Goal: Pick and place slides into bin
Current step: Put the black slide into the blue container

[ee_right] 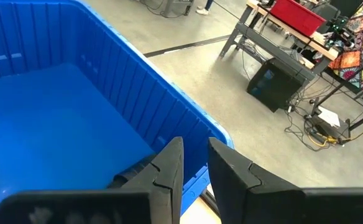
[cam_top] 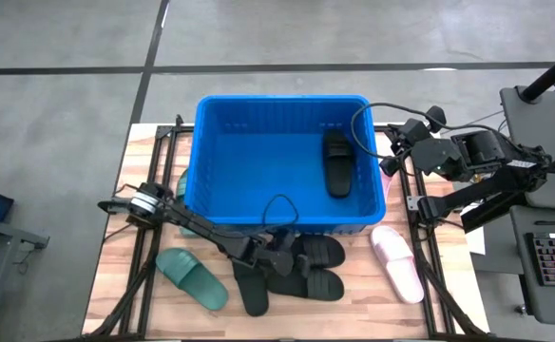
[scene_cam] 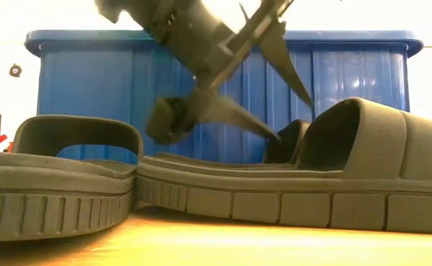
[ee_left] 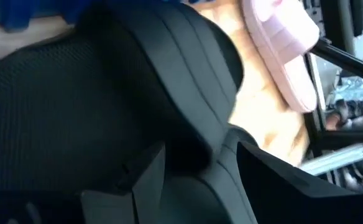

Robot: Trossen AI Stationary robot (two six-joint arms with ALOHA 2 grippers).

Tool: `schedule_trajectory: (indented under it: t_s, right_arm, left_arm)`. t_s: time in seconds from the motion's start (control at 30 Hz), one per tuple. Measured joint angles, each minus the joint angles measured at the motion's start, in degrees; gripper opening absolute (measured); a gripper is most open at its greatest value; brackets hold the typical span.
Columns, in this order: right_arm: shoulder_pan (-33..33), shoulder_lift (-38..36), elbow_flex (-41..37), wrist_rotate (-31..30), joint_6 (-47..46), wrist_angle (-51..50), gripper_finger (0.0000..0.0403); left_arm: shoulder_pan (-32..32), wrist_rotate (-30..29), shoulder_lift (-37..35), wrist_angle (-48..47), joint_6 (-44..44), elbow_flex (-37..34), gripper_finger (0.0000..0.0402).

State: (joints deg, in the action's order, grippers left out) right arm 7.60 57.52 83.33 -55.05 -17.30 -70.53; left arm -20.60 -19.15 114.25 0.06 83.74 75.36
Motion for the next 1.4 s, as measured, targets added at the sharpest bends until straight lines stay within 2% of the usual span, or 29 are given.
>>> schedule_trajectory:
  t_s: [0.2,0.7,0.87,1.07,1.23,1.4]
  right_arm:
    - [0.0,0.0,0.0,0.0,0.8,0.0,0.0063]
    - [0.0,0.0,0.0,0.0,1.5,0.1,0.0059]
    - [0.0,0.0,0.0,0.0,1.5,0.1,0.0063]
    - [0.0,0.0,0.0,0.0,1.5,0.1,0.006]
    - [0.0,0.0,0.0,0.0,1.5,0.1,0.006]
    - [0.0,-0.1,0.0,0.0,1.5,0.1,0.0063]
  left_arm:
    - [1.7,-2.4,0.0,3.3,-0.1,0.0,0.0185]
    - [2.5,-2.0,0.0,3.7,-0.3,-0.4,0.0185]
    - [2.5,0.3,0.0,3.4,-0.8,-0.5,0.0185]
    - [2.8,1.8,0.0,4.9,-7.0,-0.6,0.0185]
    - [3.4,3.8,2.6,6.9,-5.0,-0.1,0.0185]
    - [4.1,6.9,5.4,13.5,-3.6,0.1,0.0185]
